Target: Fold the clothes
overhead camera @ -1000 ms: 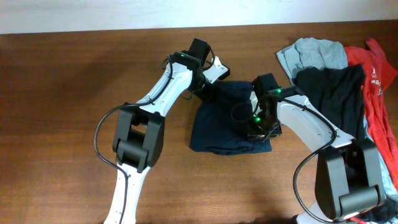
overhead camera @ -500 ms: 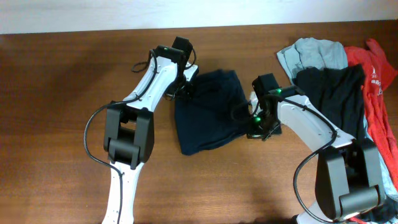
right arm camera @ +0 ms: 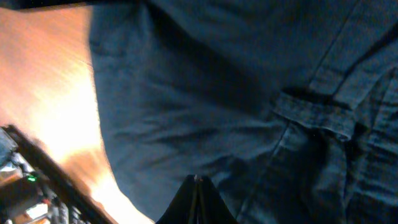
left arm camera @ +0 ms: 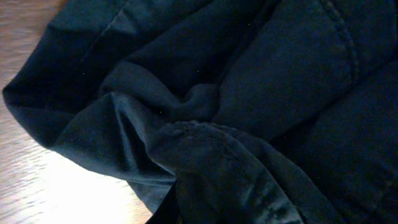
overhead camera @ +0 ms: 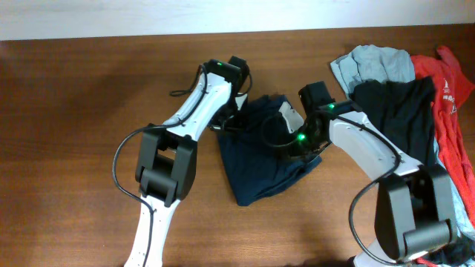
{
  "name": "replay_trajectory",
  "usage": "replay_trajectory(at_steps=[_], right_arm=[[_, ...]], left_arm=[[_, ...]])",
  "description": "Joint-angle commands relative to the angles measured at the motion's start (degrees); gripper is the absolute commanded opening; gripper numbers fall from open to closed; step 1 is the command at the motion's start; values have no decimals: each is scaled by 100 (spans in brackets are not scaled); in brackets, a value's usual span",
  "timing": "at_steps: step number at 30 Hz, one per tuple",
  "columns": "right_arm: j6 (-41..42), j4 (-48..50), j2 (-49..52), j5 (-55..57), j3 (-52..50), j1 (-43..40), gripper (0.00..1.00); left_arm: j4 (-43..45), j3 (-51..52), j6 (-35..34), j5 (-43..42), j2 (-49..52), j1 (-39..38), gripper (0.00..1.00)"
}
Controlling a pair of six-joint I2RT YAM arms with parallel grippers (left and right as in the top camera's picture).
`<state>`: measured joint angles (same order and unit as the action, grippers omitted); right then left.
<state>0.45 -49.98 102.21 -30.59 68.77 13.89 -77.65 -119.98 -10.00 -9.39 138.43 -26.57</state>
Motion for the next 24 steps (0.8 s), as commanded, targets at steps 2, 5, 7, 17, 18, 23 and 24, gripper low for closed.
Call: replay_trajectory(at_steps=[2,5,7,17,18,23,24], right_arm=[[31,-146,251,1753,-271,70,7],[673,-68,542,2476,-599,-35,7],[767,-59,697,2391,-649,-83,5],[739,116,739,2326,-645,-79,5],[739,114,739,2295,-645,-79,6],[737,120,739,2221,-645,-79,6],[737,120,739,2218,-645,-79,6]], left_arm=[[66,-50,-131,96,-153,107,11],[63,-50,-103,238,-170,378,15],[15,-50,-15,229,-245,557,21],[-321,-48,1943,-184,-1034,492,36],[-330,-9,2179,-251,-1019,428,37],[-168,404,2769,-629,-1005,195,31],[9,573,2771,-625,-1003,157,31]])
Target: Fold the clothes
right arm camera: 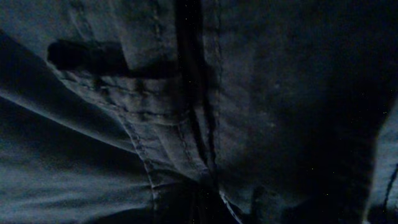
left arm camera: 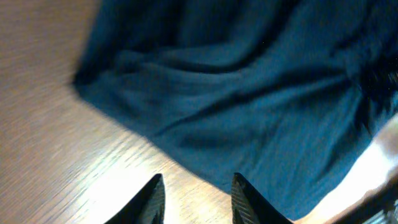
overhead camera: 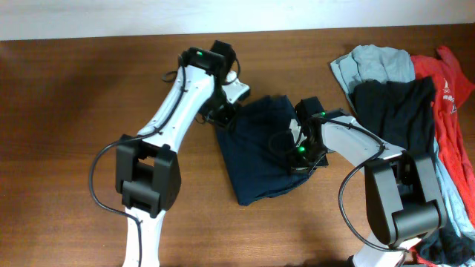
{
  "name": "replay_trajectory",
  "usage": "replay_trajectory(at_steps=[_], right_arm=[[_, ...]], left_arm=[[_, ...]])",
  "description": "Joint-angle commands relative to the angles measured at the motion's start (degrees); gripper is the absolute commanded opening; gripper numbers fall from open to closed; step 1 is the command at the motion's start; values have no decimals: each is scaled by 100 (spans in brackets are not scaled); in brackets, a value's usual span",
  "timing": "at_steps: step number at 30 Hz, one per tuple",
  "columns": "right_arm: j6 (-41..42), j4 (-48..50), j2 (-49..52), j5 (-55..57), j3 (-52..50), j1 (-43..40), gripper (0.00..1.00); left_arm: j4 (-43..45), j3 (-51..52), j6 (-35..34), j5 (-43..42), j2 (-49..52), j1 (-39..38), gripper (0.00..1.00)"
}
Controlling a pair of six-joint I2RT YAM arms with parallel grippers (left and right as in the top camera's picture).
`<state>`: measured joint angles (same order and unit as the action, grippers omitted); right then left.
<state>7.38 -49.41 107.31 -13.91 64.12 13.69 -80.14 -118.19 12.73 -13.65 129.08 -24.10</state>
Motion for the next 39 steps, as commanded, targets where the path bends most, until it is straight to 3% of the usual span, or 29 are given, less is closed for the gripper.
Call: replay_trajectory(at_steps=[1,4,7,11,15,18,22,23,25,28,30,33,35,39], right_arm=[[44,63,229,551,-179,-59,6],[46,63,229,551,-179,-59,6],[46,59,229,551,-181,-59,6],[46,61,229,551,-181,-59,7],[46,39,229,553,-181,-59,10],[46,33,229,551,-181,-59,11],[39,31,223,256,-175,-59,33],[-138,33,175,-120,-160,-66,42],[-243,87,-87,-520,-118,-94,48],[-101,129,-697,-562,48,-254,50],[-90,186,-1027,-562,144,-365,49],[-90,492,-1458,-560,181,-444,21],[-90,693,-1464,-649,179,-431,11],[-61,944,-1080,-990,177,-317,10]], left_arm=[[391,518,498,-177,-68,-103,30],[1287,1320,487,164,-59,-92,28],[2304,2273,-177,1228,-57,74,17],[2323,2391,-1257,2551,-101,490,16],[2153,2177,-1731,2726,-483,988,24],[2159,2144,-1722,2092,-955,1287,33],[1853,2144,-1722,448,-1211,1384,42],[1757,2146,-1722,111,-1211,1381,43],[1565,2162,-1718,-286,-1211,1373,39],[1370,2162,-1384,-693,-1211,1333,32],[1349,2162,-1025,-789,-1222,1215,30],[1405,2162,-297,-763,-1220,811,31],[1545,2177,-122,-752,-1220,575,31],[1753,2225,-177,-485,-1193,256,31]])
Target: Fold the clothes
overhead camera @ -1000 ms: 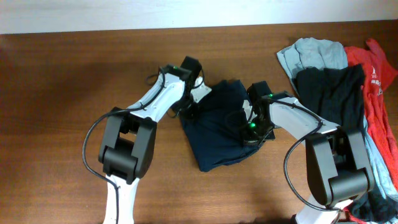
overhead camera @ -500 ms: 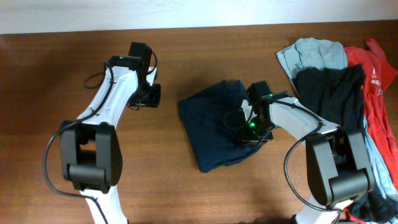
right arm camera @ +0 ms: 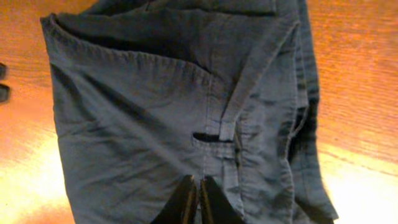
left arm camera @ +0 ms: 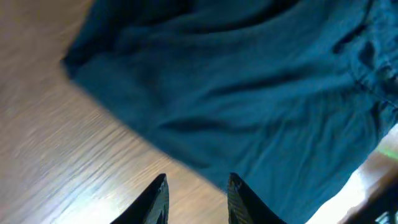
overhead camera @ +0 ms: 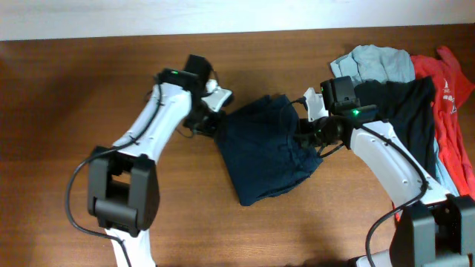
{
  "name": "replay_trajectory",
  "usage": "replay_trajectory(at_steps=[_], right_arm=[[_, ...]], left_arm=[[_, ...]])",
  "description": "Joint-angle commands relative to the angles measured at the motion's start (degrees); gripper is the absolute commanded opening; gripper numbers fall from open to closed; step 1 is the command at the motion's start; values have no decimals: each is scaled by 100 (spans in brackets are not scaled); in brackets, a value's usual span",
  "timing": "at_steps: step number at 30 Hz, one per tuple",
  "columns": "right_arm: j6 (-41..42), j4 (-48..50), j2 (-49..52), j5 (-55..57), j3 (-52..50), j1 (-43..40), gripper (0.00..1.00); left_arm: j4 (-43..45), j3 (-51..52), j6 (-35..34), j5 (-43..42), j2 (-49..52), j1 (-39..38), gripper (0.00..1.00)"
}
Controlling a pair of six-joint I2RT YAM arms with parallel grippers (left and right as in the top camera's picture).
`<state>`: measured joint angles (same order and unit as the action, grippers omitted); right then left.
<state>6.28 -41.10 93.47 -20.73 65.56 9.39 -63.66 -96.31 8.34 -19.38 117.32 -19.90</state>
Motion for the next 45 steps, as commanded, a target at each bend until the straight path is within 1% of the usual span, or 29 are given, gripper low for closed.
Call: replay_trajectory(at_steps=[1,3,5,8,9,10,12,16,19,21,24,26,27,30,31,32,33,34,35,36,38,41,42,44,45], right_arm=[[103,181,409,-369,33,122,10],[262,407,686,-470,35,125,4],[483,761,949,-531,35,109,4],[546,1379,1239,-820,35,109,4],[651,1541,1309,-745,35,109,4],[813,1720,1384,-479,35,103,4],[977,1856,1445,146,35,98,4],[1075,2004,1523,1893,35,9,5],[1075,2037,1523,2280,35,-267,4],[1073,1963,1515,2291,37,-546,4],[1073,1574,1366,2127,52,-859,4],[1069,1279,1202,1694,79,-992,4],[1045,1102,1097,1357,98,-1049,5],[896,774,892,754,103,-1091,7],[898,678,850,669,103,-1091,10],[901,535,835,535,103,-1091,13],[898,461,835,413,103,-1091,21],[898,369,835,289,103,-1091,34],[898,306,835,212,103,-1091,40],[898,238,835,103,103,-1091,50],[852,170,835,-31,103,-1091,63],[748,79,835,-28,101,-1091,72],[748,66,835,-31,101,-1091,73],[748,46,835,-31,101,-1091,74],[745,31,837,-31,101,-1091,74]], left_arm=[[192,98,136,125,-9,-234,31],[431,282,-83,120,-4,-321,31],[743,603,-306,138,-4,-391,30],[1338,1268,-603,116,-4,-422,30],[1523,1469,-603,118,-4,-433,30],[1773,1770,-623,120,-4,-446,30],[1945,2015,-688,118,-4,-446,30],[1941,2094,-772,116,-22,-400,28],[1801,2094,-765,138,-24,-341,27],[1755,2094,-748,138,-24,-297,27],[1753,2076,-748,162,-26,-264,27],[1655,2002,-750,157,-70,-208,26],[1469,1875,-750,107,-149,-160,26],[992,1451,-778,-4,-505,-15,31],[826,1279,-815,-26,-684,55,34],[660,1108,-909,-17,-944,151,42],[595,1056,-953,-17,-1086,203,49],[507,1045,-1121,-15,-1296,289,59],[435,1045,-1241,-17,-1384,339,62],[258,1045,-1427,-17,-1484,415,65],[-66,1060,-1714,-39,-1513,487,68],[-111,1434,-2227,-284,-1513,501,74],[129,1749,-2557,-527,-1513,481,76],[516,2144,-3012,-737,-1513,463,81],[793,2404,-3348,-833,-1513,457,83]])
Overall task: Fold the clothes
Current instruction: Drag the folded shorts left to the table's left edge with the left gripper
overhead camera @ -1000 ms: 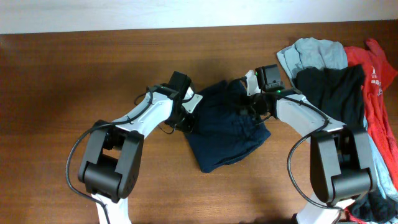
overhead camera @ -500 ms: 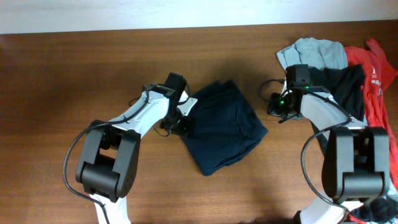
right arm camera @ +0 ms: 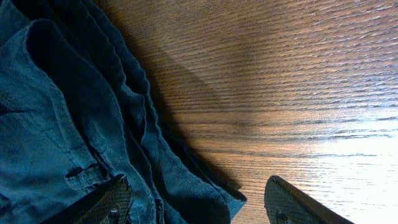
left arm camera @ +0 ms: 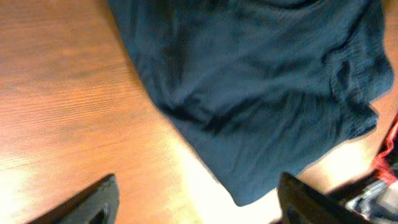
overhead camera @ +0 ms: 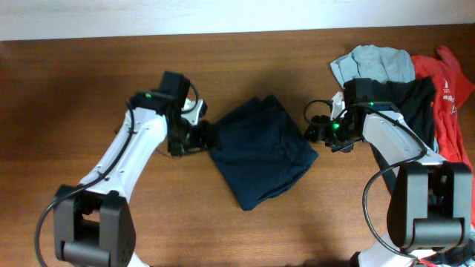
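Note:
Dark navy shorts [overhead camera: 260,152] lie folded in a compact slanted bundle at the table's middle. My left gripper [overhead camera: 194,137] sits at the bundle's left edge, wide open and holding nothing. In the left wrist view the shorts [left arm camera: 249,93] fill the top right above the left gripper [left arm camera: 198,183]. My right gripper [overhead camera: 320,133] is at the bundle's right edge, also wide open and empty. The right wrist view shows the shorts' layered hems [right arm camera: 62,124] at the left, with the right gripper [right arm camera: 198,186] straddling their corner and bare wood.
A heap of unfolded clothes fills the right end of the table: a grey-blue piece [overhead camera: 371,63], a black one [overhead camera: 401,111] and a red one [overhead camera: 449,111]. The right arm reaches out beside this heap. Brown wooden table [overhead camera: 74,111].
Both grippers now stand wide open; the right was shut and the left only slightly apart. The left has moved down-left along the shorts' left edge. The bundle looks flatter and tidier.
First both grippers were down on the shorts' upper part, the right one shut. Then the left sat at the upper-left edge, the right pressed on the cloth. Later the right hung shut above the right side. Now both flank the bundle, open.

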{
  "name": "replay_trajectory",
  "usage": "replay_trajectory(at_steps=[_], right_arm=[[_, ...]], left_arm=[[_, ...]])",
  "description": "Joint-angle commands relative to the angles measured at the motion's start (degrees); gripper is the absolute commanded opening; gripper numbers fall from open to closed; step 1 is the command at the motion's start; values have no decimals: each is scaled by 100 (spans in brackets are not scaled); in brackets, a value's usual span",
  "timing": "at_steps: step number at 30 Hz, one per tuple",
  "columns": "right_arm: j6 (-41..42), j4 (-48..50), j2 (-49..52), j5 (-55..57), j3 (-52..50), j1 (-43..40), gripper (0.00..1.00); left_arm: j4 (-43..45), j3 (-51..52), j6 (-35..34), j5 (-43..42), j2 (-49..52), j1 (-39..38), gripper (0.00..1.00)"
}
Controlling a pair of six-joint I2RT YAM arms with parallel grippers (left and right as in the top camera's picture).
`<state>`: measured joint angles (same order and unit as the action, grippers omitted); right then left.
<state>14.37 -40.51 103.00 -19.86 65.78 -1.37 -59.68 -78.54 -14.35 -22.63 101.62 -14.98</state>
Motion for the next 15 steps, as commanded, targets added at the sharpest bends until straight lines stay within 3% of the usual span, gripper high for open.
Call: replay_trajectory(at_steps=[1,2,5,11,15], right_arm=[[-155,-70,-116,-122,79,-15,74],[-214,-107,-116,-116,79,-15,74],[-212,-127,-118,-116,79,-15,74],[-212,-131,-116,-118,79,-15,75],[-212,-136,-116,-118,79,-15,75]], left_arm=[[990,1091,-1770,-699,57,-35,94],[1475,1397,-2179,-986,57,-35,99],[2739,2039,-2931,-1519,57,-87,99],[4098,2669,-4218,-1421,81,-640,99],[4376,2763,-4586,-929,205,-975,99]])
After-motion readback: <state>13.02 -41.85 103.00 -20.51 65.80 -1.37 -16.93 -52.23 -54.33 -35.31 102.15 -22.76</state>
